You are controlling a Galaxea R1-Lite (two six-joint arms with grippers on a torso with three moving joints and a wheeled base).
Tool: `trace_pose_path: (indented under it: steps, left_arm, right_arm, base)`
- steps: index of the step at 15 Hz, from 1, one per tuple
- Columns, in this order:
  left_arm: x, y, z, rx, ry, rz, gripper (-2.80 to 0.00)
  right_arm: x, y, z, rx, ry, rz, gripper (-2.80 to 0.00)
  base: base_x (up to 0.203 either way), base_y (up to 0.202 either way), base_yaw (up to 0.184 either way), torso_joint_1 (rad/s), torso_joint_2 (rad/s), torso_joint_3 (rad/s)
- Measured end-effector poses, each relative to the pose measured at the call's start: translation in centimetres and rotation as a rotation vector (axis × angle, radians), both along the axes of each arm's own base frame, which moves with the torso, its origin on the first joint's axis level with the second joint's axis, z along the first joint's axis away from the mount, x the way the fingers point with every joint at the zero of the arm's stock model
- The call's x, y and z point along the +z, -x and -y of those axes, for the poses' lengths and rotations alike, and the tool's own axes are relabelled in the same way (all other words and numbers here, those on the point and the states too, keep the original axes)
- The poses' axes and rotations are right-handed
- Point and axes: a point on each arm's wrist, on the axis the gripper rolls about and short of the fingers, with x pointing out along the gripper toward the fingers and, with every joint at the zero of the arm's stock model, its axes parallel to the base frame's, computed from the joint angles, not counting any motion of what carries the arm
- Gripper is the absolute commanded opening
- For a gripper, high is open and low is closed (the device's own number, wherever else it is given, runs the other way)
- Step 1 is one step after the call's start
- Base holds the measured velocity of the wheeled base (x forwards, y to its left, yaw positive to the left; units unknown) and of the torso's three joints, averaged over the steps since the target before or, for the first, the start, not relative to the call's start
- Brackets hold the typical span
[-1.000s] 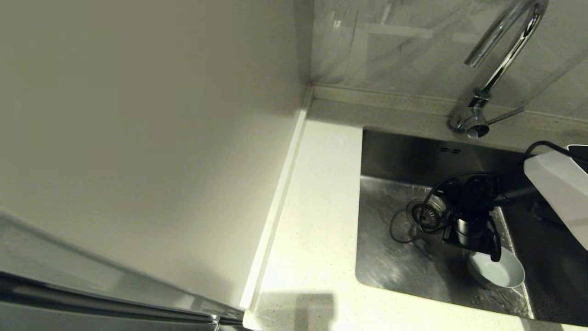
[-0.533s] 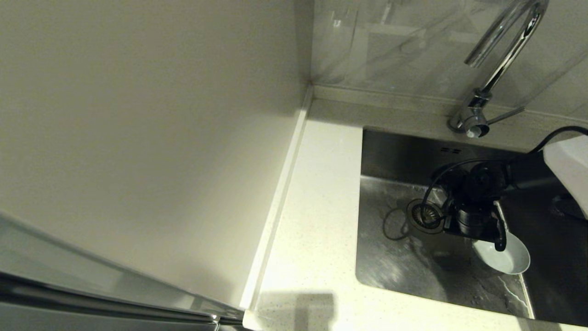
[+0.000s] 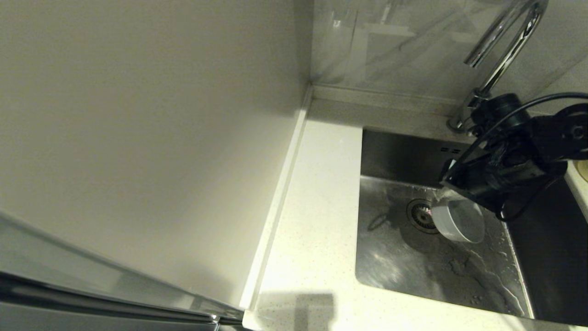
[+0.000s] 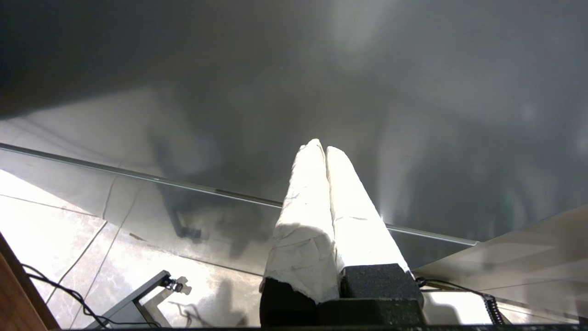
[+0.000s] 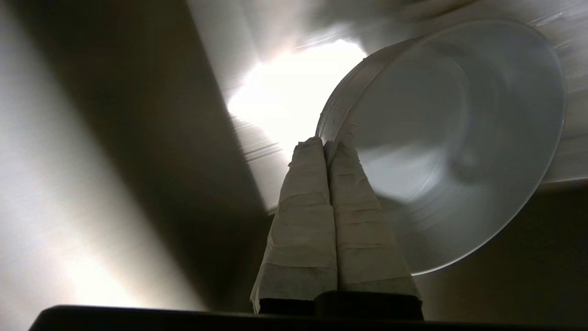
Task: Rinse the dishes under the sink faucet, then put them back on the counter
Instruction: Put a bowl back to the table from the sink
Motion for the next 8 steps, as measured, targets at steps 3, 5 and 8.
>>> trace_pose_path:
  steps: [3, 5, 8]
  left_arm:
    - [0.0, 0.0, 0.0, 0.0, 0.0, 0.0, -2.8]
    - [0.0, 0.0, 0.0, 0.0, 0.0, 0.0, -2.8]
    - [0.0, 0.0, 0.0, 0.0, 0.0, 0.0, -2.8]
  right_arm:
    - [4.7, 1.5, -0.6, 0.1, -0.467, 0.014, -2.8]
    - [7.1, 2.1, -0.1, 0.176, -0.72, -0.01, -2.8]
    - [9.5, 2.2, 2.2, 0.254, -0.979, -0.01, -2.8]
  base:
    - [0.0, 0.0, 0.0, 0.0, 0.0, 0.0]
    - [0.0, 0.0, 0.0, 0.0, 0.0, 0.0]
    - [0.0, 0.0, 0.0, 0.0, 0.0, 0.0]
